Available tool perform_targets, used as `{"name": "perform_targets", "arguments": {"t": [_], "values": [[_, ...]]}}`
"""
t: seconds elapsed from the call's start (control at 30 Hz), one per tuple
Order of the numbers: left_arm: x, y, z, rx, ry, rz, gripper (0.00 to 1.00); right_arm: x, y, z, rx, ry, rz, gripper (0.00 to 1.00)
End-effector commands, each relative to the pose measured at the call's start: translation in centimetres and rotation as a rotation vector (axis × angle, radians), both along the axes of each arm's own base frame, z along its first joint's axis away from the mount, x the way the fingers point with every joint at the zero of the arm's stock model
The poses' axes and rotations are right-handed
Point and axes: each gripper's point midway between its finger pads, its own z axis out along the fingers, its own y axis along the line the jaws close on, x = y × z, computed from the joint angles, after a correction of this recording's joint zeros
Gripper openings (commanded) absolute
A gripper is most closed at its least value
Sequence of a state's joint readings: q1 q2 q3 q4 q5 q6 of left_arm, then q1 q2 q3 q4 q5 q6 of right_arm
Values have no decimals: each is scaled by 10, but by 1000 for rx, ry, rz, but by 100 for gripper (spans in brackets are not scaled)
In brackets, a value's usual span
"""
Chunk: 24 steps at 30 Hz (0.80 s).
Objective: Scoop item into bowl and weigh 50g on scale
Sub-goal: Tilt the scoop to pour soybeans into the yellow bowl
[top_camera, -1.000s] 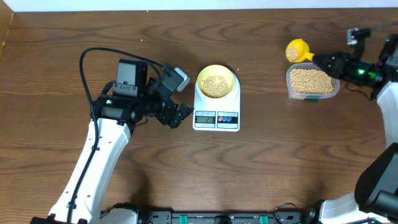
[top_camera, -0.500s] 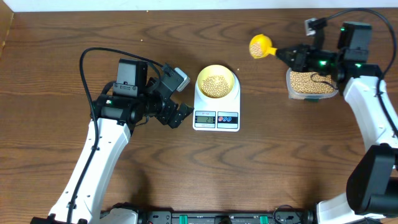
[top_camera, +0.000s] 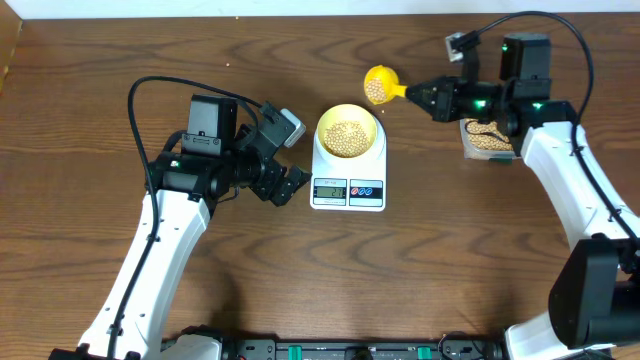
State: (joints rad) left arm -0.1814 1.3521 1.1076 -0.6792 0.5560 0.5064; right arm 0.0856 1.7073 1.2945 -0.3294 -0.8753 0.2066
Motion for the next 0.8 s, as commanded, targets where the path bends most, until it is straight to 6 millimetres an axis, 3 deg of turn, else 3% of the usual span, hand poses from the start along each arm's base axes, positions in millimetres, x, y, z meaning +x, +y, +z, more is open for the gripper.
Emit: {"name": "perform_targets", "arguments": {"t": [0.0,0.23,0.47,0.77], "values": [[0,-2,8,-13,-26,-21,90,-6,14,3,-40,-100,85,1],[0,-2,8,-13,-26,-21,90,-10,21,2,-110,-244,180,1],[0,-2,8,-13,-26,-21,90,-11,24,2,-231,-506,323,1],[0,-2,8,-13,-26,-21,90,-15,31,0,-277,-593,383,1]]}}
